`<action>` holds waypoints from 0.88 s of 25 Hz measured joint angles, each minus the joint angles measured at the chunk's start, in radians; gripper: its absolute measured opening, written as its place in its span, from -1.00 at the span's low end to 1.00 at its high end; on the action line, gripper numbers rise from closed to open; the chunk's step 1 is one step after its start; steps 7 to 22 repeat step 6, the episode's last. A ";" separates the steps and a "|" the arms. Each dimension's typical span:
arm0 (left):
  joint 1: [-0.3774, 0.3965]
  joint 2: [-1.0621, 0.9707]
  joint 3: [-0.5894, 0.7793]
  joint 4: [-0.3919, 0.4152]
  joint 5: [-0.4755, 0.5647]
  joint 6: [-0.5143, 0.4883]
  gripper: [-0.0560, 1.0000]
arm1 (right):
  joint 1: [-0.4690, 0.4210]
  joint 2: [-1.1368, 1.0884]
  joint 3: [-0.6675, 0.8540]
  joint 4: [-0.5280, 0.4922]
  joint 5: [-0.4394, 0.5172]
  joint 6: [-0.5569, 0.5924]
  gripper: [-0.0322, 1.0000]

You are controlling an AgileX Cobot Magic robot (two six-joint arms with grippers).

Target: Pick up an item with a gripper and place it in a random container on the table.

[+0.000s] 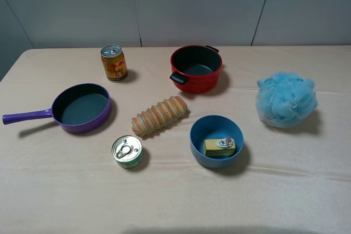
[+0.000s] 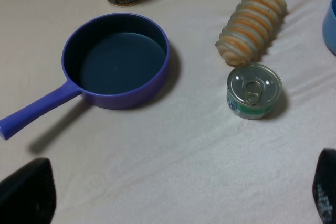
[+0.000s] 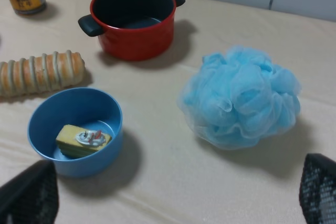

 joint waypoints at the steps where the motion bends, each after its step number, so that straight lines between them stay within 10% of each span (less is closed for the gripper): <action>1: 0.000 0.000 0.000 0.000 0.000 0.000 0.98 | 0.000 0.000 0.000 0.000 0.000 0.000 0.41; 22: 0.000 0.000 0.000 0.000 0.000 0.000 0.98 | 0.000 0.000 0.000 0.000 0.000 0.000 0.41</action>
